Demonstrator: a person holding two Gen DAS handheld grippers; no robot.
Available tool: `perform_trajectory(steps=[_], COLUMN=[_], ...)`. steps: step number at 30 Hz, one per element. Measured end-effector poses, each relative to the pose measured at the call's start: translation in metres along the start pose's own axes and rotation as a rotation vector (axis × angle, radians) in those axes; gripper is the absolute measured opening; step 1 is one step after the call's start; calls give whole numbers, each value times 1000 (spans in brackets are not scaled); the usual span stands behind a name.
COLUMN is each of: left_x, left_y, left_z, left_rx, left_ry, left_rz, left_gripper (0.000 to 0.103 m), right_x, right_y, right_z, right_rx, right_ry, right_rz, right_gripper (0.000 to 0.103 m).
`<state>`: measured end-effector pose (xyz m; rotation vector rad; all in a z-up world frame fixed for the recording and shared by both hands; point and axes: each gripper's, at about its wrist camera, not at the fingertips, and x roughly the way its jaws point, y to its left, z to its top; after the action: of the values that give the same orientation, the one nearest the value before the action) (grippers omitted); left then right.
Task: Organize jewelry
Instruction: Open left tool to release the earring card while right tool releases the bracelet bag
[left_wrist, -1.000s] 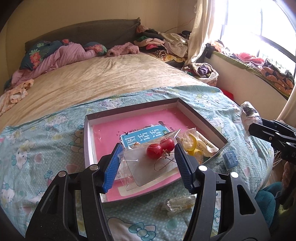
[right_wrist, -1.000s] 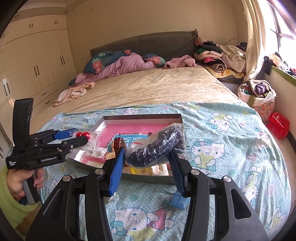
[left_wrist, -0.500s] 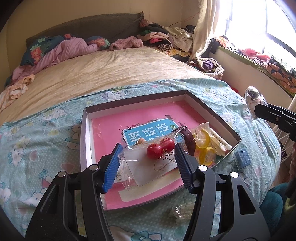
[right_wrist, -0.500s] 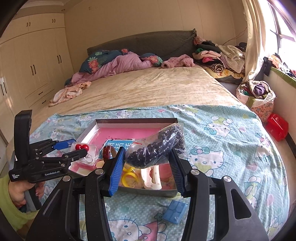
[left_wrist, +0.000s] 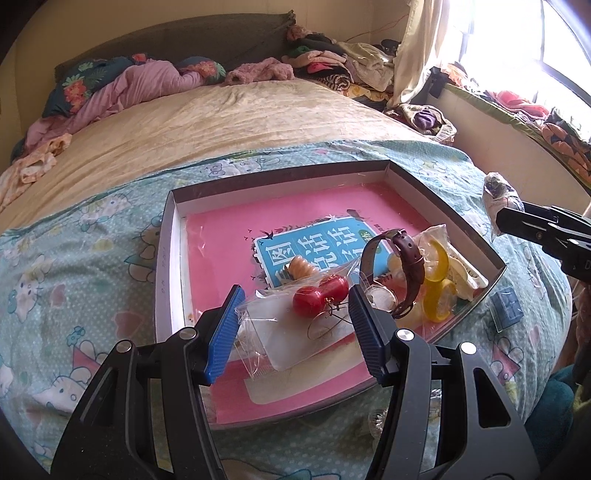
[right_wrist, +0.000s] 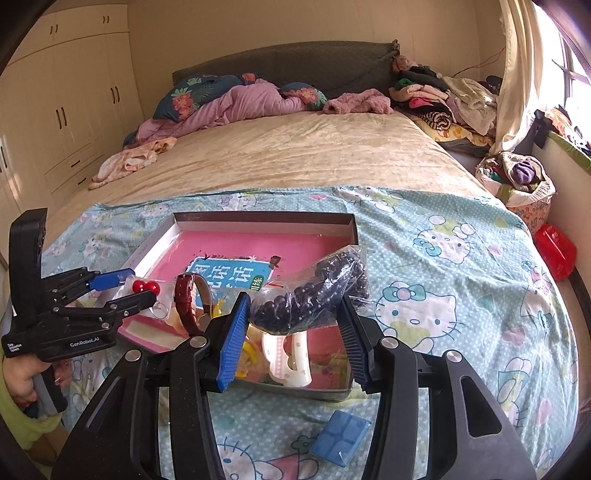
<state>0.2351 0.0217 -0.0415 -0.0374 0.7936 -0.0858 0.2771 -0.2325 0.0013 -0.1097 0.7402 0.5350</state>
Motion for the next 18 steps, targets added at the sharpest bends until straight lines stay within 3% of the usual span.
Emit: perform_trajectory(steps=[18], left_x=[9], left_y=[2], left_z=[-4], left_rx=[-12], left_ry=[14], left_rz=[-3], left_gripper=[50], right_x=[38], right_y=[-2], right_z=[-14], right_rx=[12], right_ry=[87], right_rz=[12], right_gripper=[48])
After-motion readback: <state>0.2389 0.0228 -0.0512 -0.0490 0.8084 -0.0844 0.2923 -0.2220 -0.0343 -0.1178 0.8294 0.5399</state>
